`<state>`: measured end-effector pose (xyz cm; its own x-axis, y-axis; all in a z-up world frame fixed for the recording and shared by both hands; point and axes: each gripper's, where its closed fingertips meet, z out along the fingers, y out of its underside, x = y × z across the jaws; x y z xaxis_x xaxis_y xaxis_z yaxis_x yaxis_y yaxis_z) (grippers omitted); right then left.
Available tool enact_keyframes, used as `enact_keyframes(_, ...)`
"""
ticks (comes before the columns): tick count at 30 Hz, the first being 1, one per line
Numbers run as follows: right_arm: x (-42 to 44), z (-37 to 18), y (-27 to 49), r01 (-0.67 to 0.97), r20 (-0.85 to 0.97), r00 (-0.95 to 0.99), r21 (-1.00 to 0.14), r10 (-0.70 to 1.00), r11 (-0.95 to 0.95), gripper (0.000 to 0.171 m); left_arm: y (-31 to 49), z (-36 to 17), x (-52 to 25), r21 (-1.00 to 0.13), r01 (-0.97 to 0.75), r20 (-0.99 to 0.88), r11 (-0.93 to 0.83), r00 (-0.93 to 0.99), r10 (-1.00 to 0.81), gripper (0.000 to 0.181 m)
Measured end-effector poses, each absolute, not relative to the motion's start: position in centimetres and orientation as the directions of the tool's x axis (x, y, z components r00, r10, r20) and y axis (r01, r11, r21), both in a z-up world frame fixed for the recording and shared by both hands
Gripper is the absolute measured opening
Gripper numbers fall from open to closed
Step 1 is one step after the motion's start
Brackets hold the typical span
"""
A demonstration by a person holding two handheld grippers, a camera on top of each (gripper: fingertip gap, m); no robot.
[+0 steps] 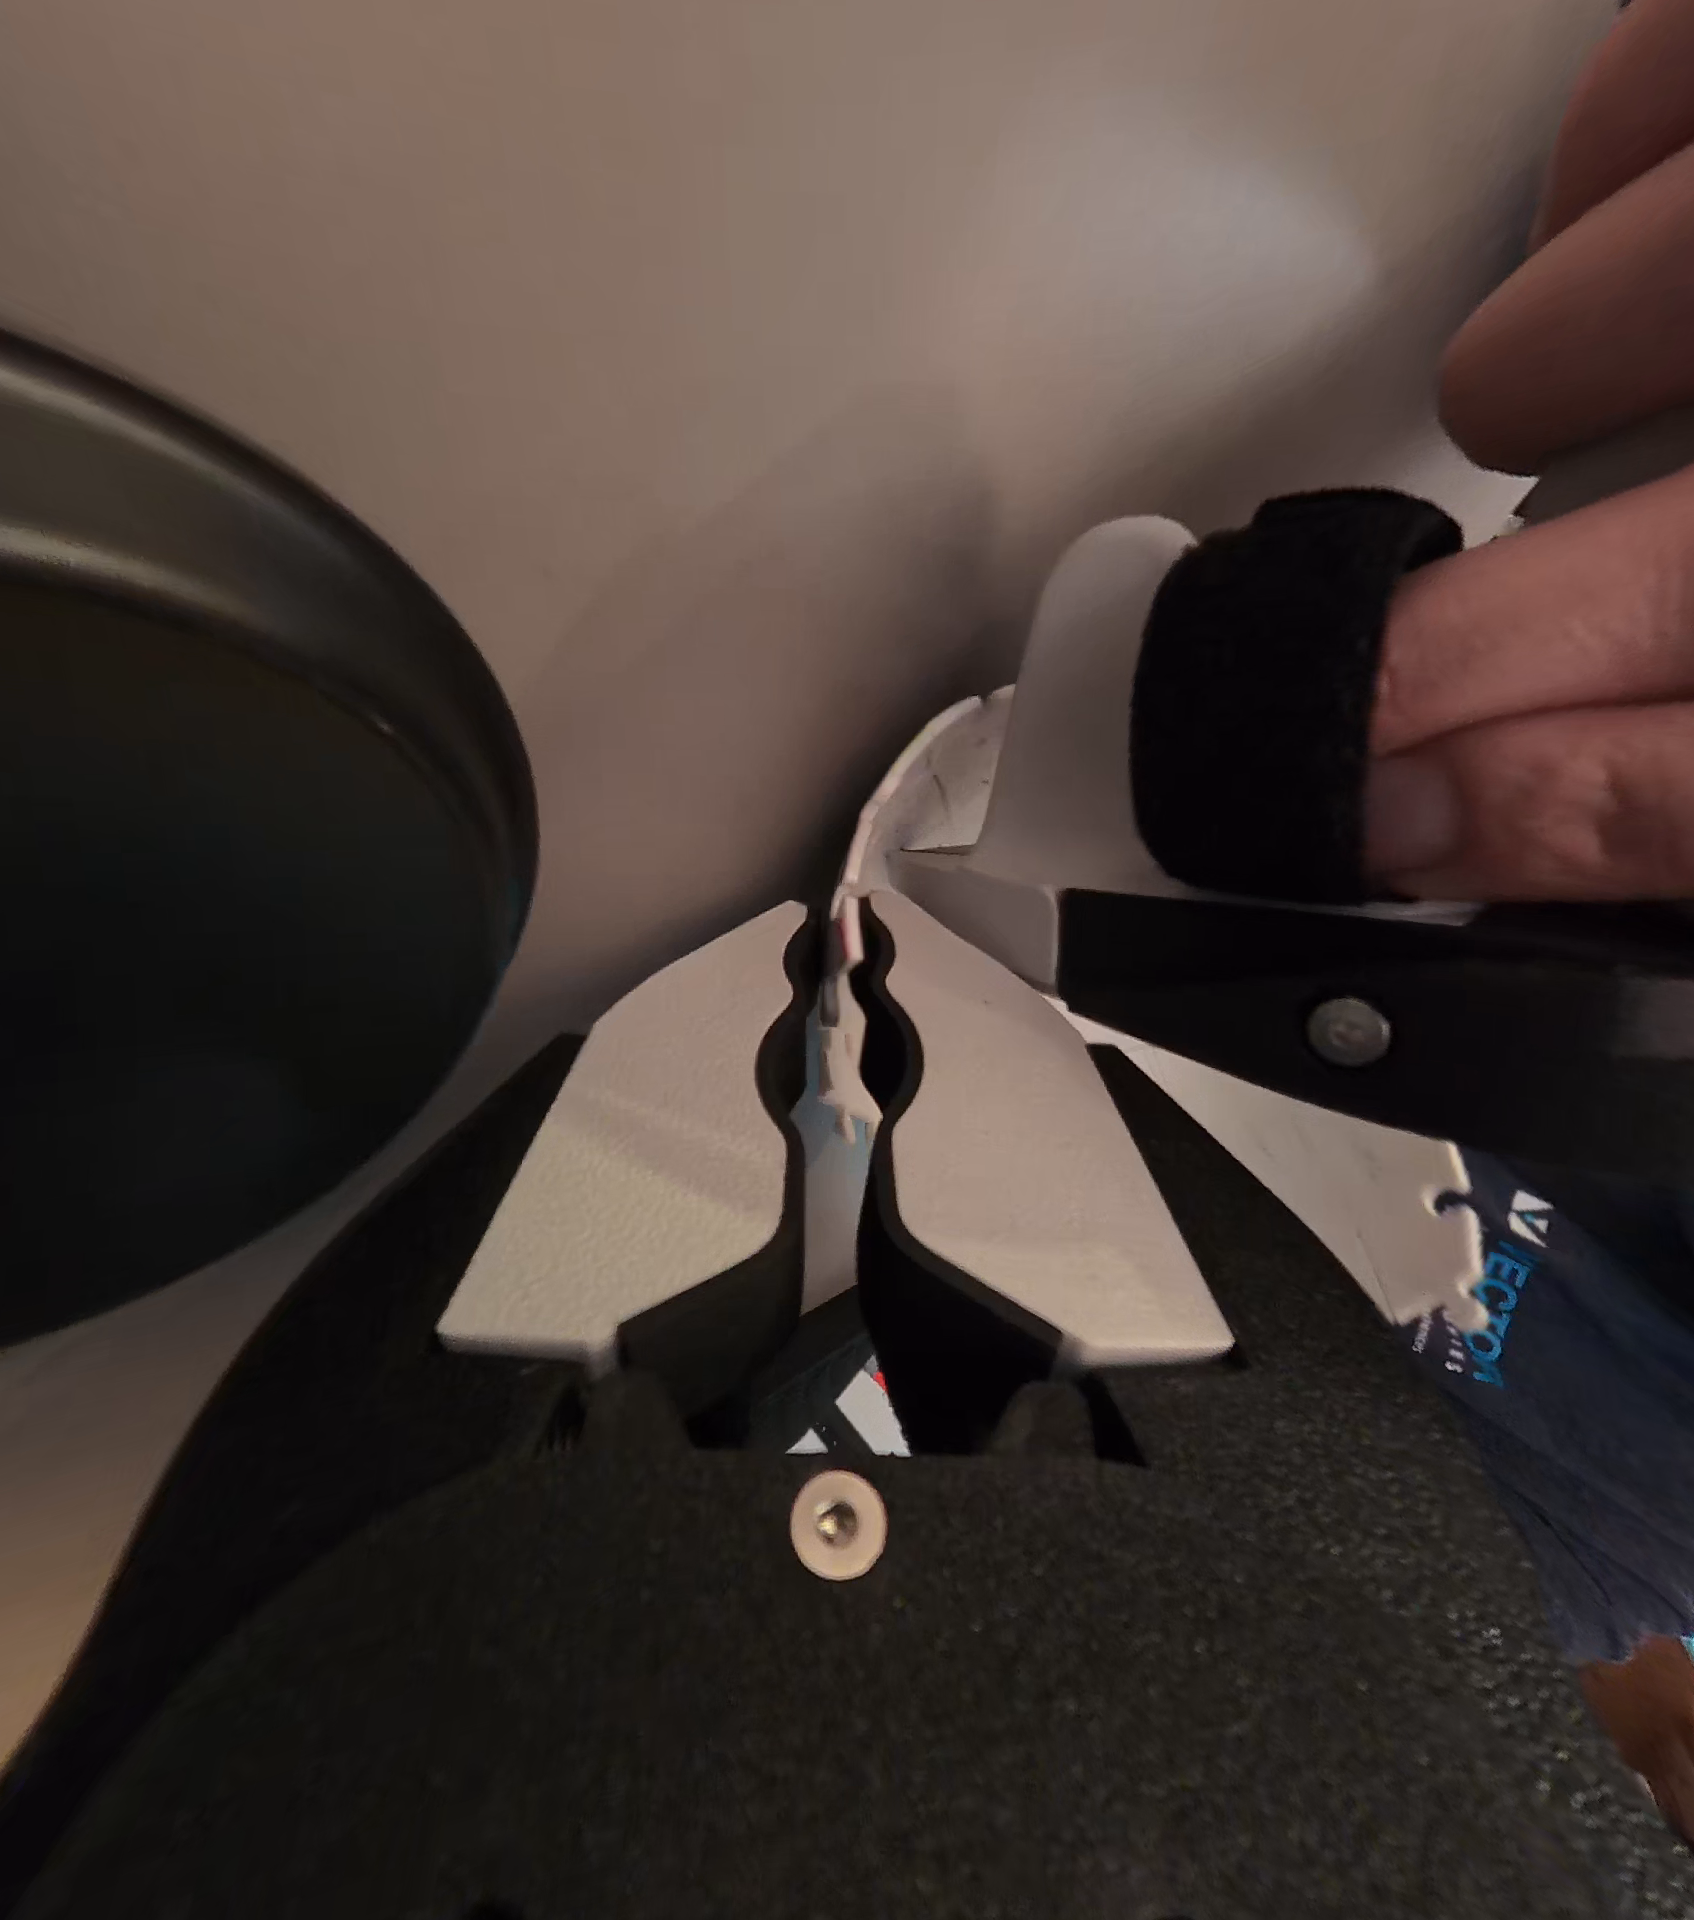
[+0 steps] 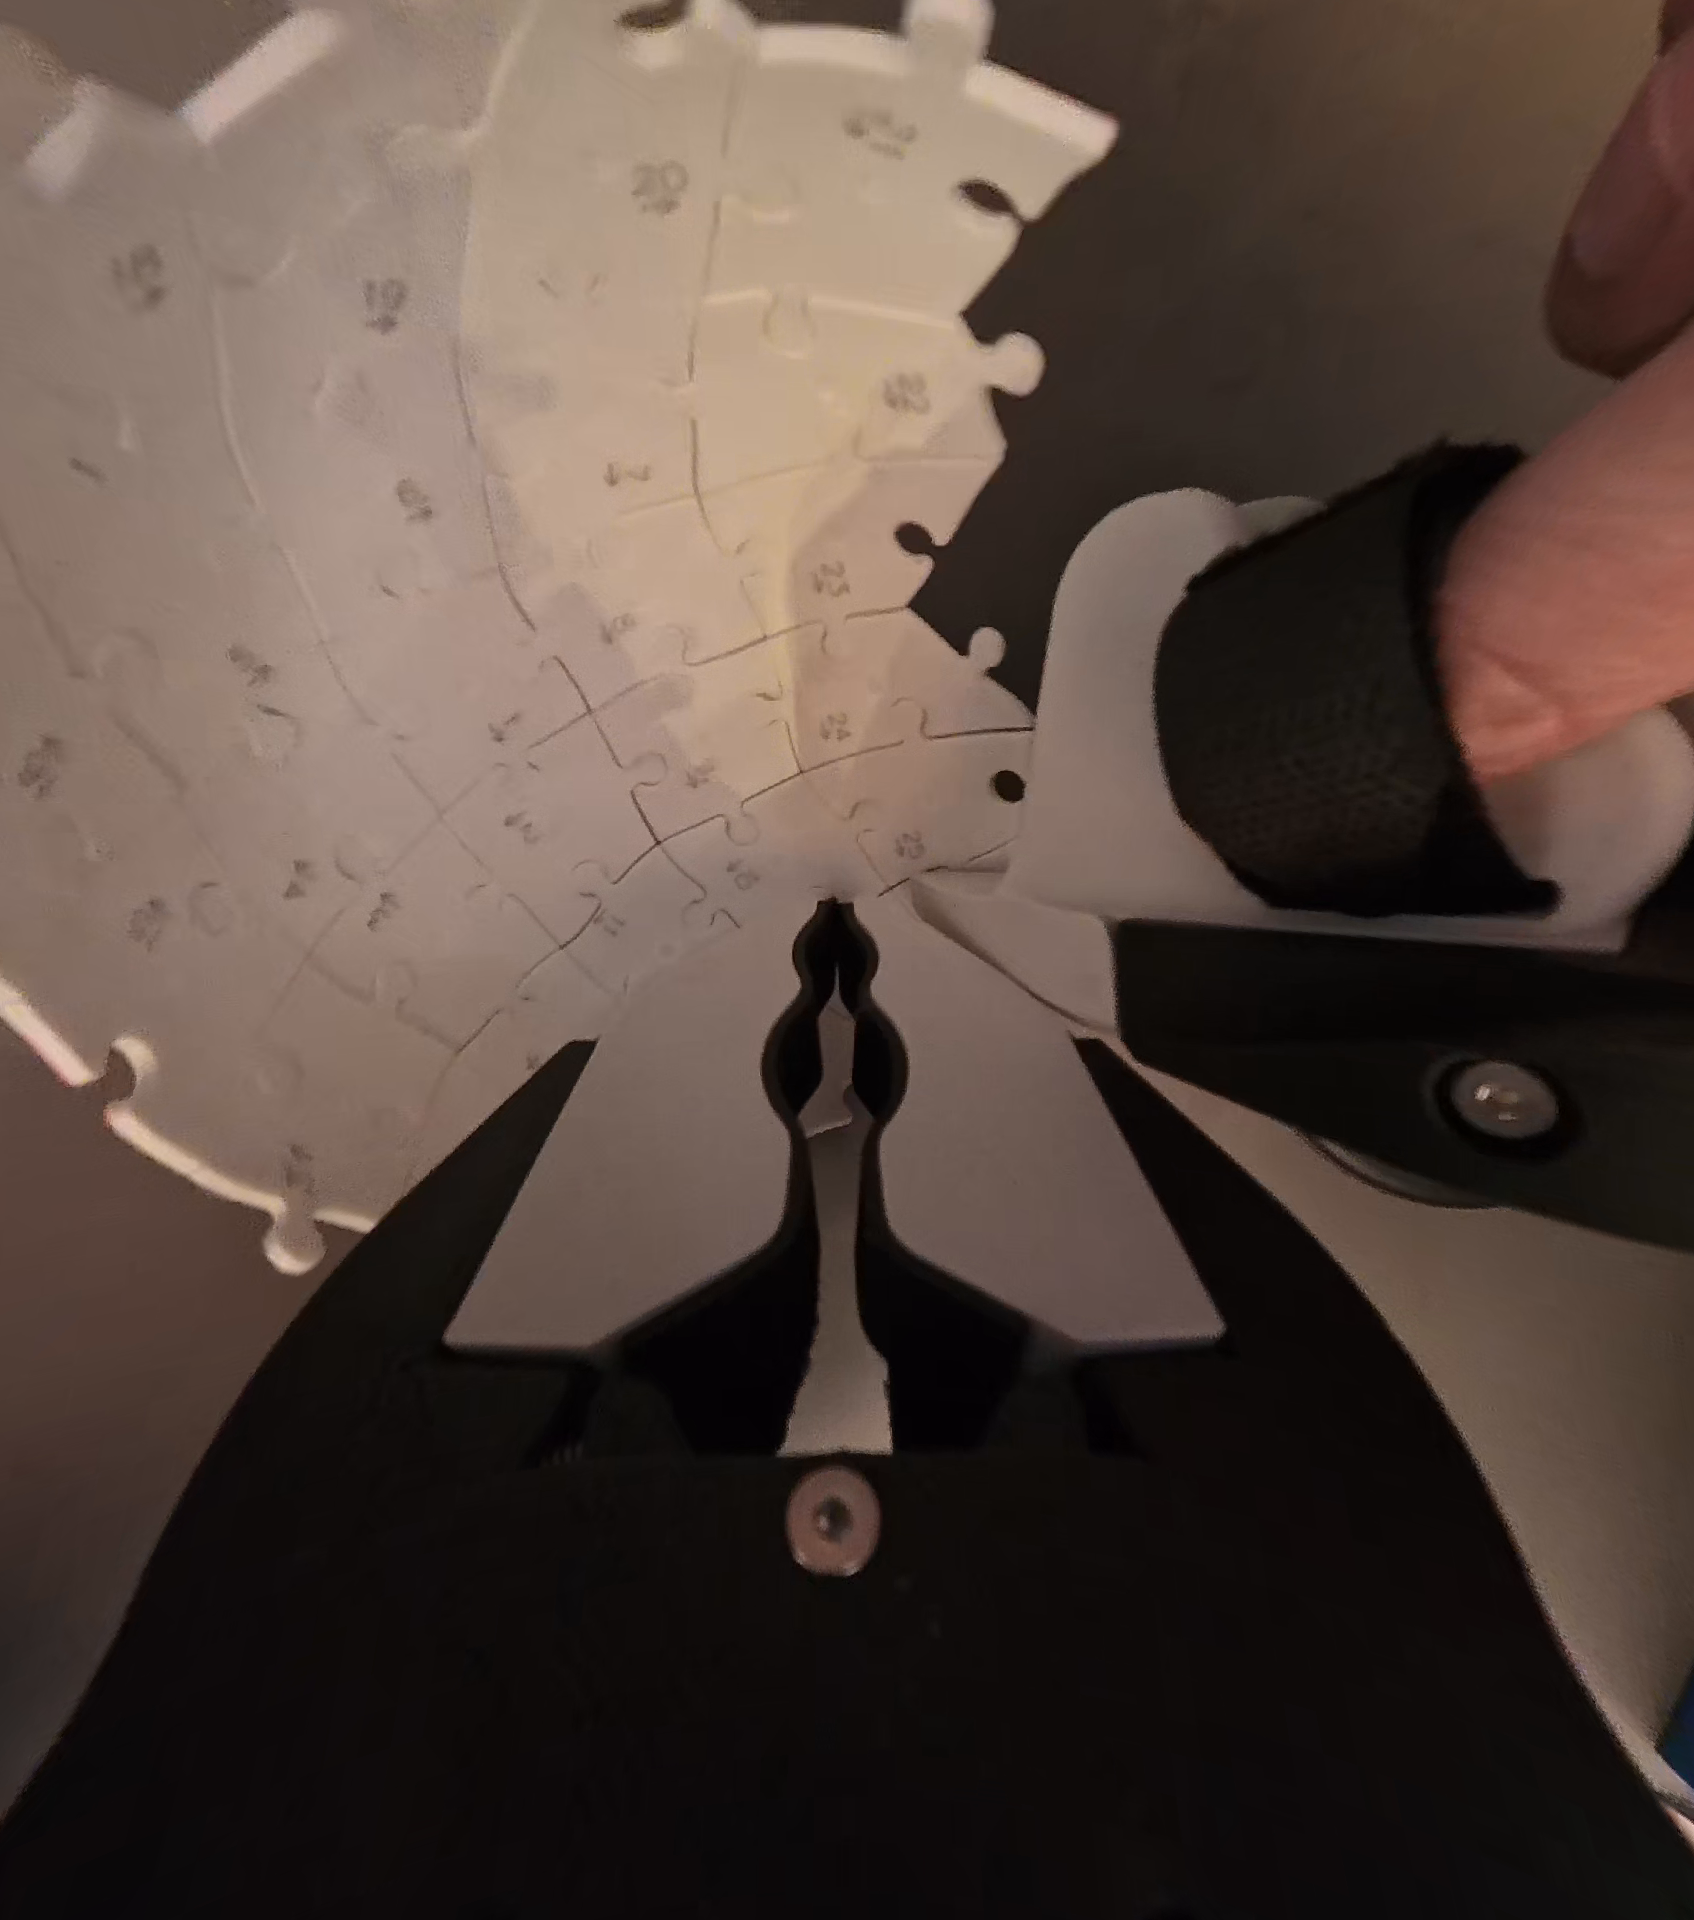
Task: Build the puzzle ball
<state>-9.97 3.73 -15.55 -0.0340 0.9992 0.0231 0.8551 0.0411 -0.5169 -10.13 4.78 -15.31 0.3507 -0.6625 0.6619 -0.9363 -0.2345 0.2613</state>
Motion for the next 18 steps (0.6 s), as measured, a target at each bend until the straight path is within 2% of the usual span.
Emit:
enact_keyframes(4, -9.8, -15.2, 3.8, 0.846, 0.003, -0.027, -0.533, 1.000, 0.025, 0.001, 4.7, -15.1, -10.1, 0.258, -0.937, 0.672, -0.234, 0.348, -0.653, 0.004)
enact_keyframes(7, -9.7, -13.6, 3.2, 0.803, -0.058, -0.034, -0.596, 0.998, -0.007, 0.001, 4.6, -15.0, -10.1, 0.259, -0.938, 0.666, -0.228, 0.345, -0.662, 0.003)
enact_keyframes(18, -8.8, -15.6, 2.5, 0.864, -0.109, -0.043, -0.504, 0.993, -0.017, 0.002, 4.6, -14.9, -9.9, 0.263, -0.939, 0.665, -0.220, 0.342, -0.663, 0.003)
